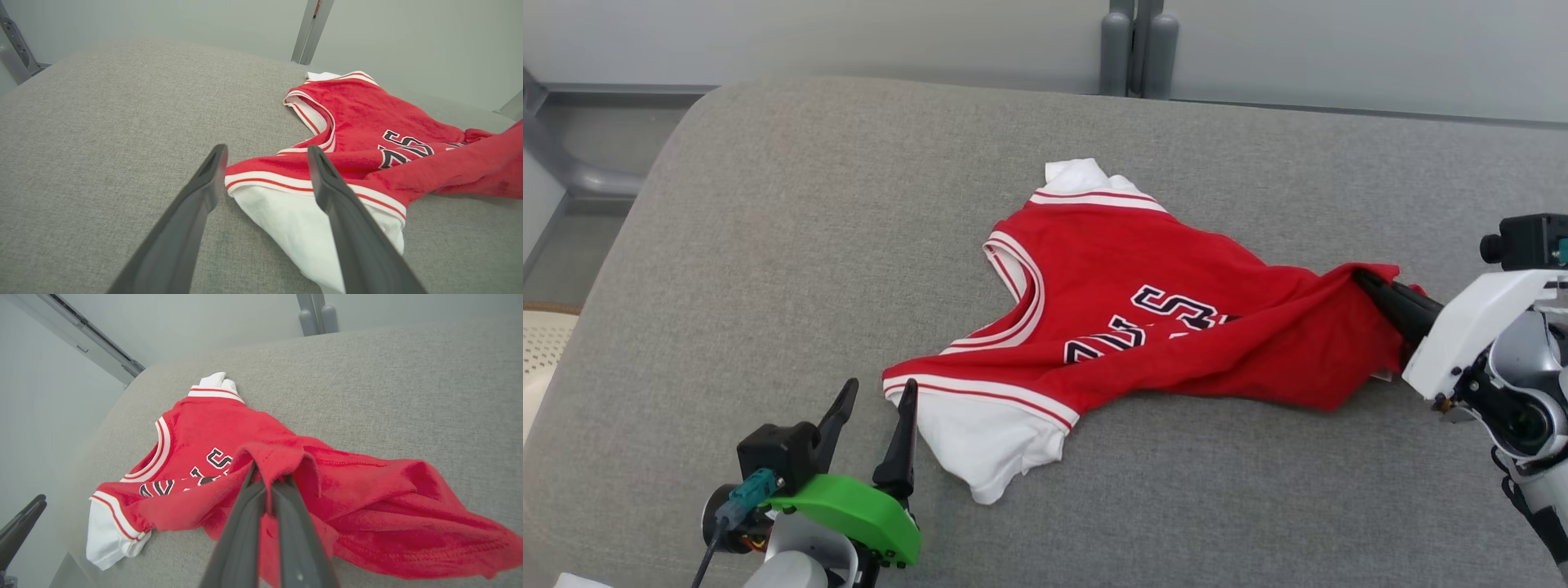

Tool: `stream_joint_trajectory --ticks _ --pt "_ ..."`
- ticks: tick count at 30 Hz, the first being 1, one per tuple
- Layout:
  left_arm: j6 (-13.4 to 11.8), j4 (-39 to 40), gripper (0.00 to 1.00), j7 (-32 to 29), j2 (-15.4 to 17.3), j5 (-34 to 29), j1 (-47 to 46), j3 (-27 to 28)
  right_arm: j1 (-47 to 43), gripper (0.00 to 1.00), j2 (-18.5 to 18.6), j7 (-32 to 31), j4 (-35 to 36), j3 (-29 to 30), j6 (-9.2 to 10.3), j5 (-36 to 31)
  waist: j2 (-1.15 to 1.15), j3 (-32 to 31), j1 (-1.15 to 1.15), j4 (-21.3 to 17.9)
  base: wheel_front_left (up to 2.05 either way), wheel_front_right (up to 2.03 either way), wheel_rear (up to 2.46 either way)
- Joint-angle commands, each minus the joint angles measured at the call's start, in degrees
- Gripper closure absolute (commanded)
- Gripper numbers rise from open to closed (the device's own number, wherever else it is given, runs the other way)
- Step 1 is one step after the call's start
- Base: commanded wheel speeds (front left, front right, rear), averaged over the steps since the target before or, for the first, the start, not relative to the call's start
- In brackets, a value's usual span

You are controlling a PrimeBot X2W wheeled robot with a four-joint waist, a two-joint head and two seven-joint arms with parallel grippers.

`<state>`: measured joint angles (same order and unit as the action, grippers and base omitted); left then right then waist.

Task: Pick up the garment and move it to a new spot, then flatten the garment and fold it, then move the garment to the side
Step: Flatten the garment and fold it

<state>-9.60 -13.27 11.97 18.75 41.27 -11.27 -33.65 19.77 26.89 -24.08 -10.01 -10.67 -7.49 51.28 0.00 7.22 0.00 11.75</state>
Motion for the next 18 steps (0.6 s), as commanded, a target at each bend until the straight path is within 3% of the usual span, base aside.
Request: stream_joint_trajectory --ticks 1,12,13,14,15,18 --pt "0.4 -0.6 0.0 0.5 -0.3 -0.4 -1.1 0.0 2.3 1.0 0.1 0.9 -2.5 -0.8 0.0 0.3 0.0 2.8 0.0 2.7 0.0 0.0 0.0" --pt "1.5 -3.5 0.0 1.5 -1.7 -1.0 -3.5 -0.4 14.7 1.0 -0.1 13.5 -22.7 -10.0 0.01 -2.0 0.0 4.2 0.0 3.3 0.0 0.0 0.0" --pt "1.6 -3.7 0.0 1.6 -1.7 -1.0 -3.6 -0.4 15.2 0.91 -0.5 14.6 -24.1 -10.9 0.01 -1.2 0.0 4.2 0.0 3.1 0.0 0.0 0.0" --pt "1.7 -3.8 0.0 1.6 -1.7 -1.0 -3.7 -0.4 15.5 0.53 -0.7 15.5 -24.9 -11.6 0.0 -0.7 0.0 4.2 0.0 2.9 0.0 0.0 0.0" --pt "1.7 -4.0 0.0 1.7 -1.7 -1.0 -3.8 -0.4 15.9 0.0 -0.8 16.6 -25.8 -12.4 0.01 -0.2 0.0 4.0 0.0 2.7 0.0 0.0 0.0" --pt "1.7 -4.3 0.0 1.8 -1.5 -0.8 -3.8 -0.3 16.5 0.0 -0.8 19.8 -26.8 -14.2 0.0 1.5 0.0 3.4 0.0 1.9 0.0 0.0 0.0"
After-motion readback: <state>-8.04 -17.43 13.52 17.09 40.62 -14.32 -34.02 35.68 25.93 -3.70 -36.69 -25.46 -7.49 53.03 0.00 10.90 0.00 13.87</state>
